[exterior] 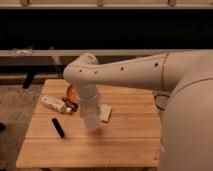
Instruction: Place the ceramic cup over the eraser
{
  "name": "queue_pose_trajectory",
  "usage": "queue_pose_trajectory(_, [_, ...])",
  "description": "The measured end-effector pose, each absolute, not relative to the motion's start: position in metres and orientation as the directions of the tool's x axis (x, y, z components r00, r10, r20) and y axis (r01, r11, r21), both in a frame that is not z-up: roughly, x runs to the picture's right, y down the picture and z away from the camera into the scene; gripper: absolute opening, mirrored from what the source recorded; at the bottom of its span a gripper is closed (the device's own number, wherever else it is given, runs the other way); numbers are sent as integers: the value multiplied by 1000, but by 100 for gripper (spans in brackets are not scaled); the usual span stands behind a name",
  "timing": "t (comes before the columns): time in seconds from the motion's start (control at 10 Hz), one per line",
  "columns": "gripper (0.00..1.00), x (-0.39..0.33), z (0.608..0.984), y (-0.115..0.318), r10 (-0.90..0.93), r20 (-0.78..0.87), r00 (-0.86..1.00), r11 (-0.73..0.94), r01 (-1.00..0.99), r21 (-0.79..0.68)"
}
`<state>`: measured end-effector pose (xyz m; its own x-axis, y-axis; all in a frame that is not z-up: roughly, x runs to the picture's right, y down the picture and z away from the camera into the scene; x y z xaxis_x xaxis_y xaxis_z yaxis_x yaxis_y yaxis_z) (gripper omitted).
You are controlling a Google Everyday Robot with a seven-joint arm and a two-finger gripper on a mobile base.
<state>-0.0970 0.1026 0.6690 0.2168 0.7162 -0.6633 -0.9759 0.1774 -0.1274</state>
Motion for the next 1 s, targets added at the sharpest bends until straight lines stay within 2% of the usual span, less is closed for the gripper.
queue_pose_trajectory(0.4, [0, -164, 660, 77, 712, -608, 350, 273, -937, -220])
queue_pose_trajectory(1.0, [0, -216, 648, 81, 676, -560, 478, 343, -878, -335])
